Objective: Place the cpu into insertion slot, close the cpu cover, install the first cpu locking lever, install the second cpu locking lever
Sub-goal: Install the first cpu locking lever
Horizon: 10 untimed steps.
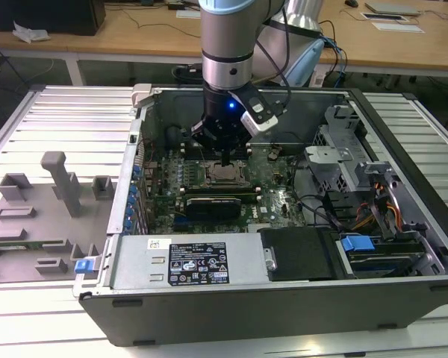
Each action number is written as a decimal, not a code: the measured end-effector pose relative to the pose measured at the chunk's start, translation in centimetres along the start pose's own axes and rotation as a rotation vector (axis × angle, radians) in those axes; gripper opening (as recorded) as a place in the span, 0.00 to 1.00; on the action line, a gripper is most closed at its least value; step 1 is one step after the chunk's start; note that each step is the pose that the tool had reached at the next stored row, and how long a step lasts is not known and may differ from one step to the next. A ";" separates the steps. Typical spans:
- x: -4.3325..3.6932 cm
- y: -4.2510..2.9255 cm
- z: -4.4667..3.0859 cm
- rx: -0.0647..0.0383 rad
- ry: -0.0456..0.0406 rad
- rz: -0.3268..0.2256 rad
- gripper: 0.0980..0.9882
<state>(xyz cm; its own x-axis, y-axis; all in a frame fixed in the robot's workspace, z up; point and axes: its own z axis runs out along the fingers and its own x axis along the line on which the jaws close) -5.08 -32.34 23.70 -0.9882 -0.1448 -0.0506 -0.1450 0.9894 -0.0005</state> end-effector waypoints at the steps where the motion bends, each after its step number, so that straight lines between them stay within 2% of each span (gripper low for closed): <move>1: 0.00 0.00 0.00 0.000 0.0000 0.000 0.01; 10: 0.00 0.00 0.00 0.000 0.0000 0.001 0.01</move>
<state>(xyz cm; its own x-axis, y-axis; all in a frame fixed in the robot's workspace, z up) -5.08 -32.34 23.70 -0.9883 -0.1439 -0.0506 -0.1441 0.9896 -0.0005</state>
